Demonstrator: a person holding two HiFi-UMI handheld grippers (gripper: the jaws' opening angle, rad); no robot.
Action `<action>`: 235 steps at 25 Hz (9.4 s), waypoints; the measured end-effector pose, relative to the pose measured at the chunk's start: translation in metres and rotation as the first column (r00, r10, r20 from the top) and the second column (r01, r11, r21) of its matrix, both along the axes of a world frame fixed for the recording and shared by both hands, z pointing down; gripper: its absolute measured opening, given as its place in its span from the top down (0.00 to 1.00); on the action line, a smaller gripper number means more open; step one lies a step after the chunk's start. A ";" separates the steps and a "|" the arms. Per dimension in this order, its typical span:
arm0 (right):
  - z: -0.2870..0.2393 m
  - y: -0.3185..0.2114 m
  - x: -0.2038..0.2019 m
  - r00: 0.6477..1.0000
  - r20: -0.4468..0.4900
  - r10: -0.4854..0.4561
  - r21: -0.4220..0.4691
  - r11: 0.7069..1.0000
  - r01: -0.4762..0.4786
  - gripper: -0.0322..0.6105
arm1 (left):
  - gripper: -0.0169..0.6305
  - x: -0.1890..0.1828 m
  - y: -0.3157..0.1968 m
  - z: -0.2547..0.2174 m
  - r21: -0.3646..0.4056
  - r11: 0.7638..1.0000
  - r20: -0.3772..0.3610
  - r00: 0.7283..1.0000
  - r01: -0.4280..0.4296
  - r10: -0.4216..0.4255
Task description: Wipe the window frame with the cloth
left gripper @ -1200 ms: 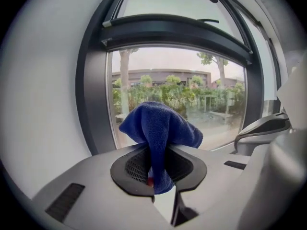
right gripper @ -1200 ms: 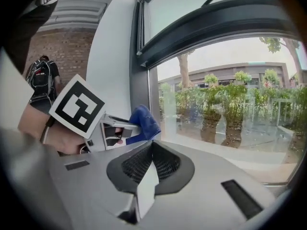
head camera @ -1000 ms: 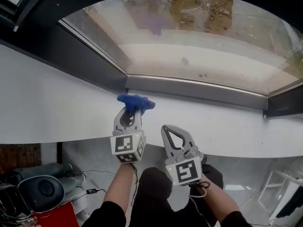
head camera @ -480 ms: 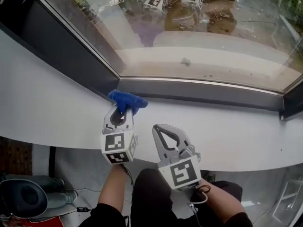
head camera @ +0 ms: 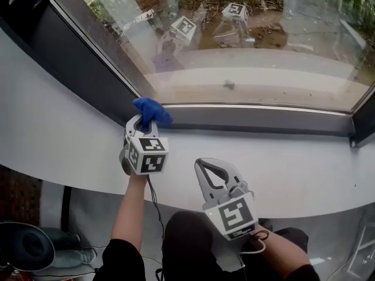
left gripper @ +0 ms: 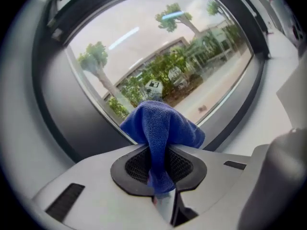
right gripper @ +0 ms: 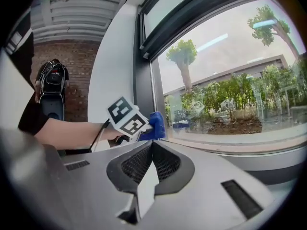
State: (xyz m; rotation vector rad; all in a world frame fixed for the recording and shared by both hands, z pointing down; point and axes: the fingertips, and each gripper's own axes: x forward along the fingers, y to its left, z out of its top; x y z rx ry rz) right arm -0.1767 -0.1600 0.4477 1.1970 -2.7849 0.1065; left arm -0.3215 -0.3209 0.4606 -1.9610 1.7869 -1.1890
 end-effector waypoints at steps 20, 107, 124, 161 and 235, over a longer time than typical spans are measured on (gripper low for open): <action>0.020 -0.062 -0.025 1.000 -0.024 0.014 0.035 0.999 -0.013 0.94 | 0.88 -0.019 -0.071 0.051 -0.054 0.998 0.554 0.830 -0.042 0.064; 0.028 0.015 0.136 0.893 -0.179 0.414 0.067 0.910 -0.409 0.94 | 0.89 0.272 -0.002 0.084 -0.163 0.826 0.596 0.614 -0.539 0.518; 0.030 0.008 0.217 0.869 -0.106 0.483 0.039 0.875 -0.482 0.94 | 0.89 0.315 -0.004 0.086 -0.210 0.811 0.605 0.579 -0.545 0.546; 0.044 -0.021 0.407 0.767 -0.125 0.629 0.102 0.778 -0.620 0.94 | 0.89 0.510 0.034 0.083 -0.221 0.676 0.558 0.477 -0.703 0.679; 0.026 0.013 0.518 0.670 -0.089 0.737 0.139 0.675 -0.724 0.94 | 0.88 0.733 0.072 -0.006 -0.231 0.426 0.434 0.299 -0.875 0.850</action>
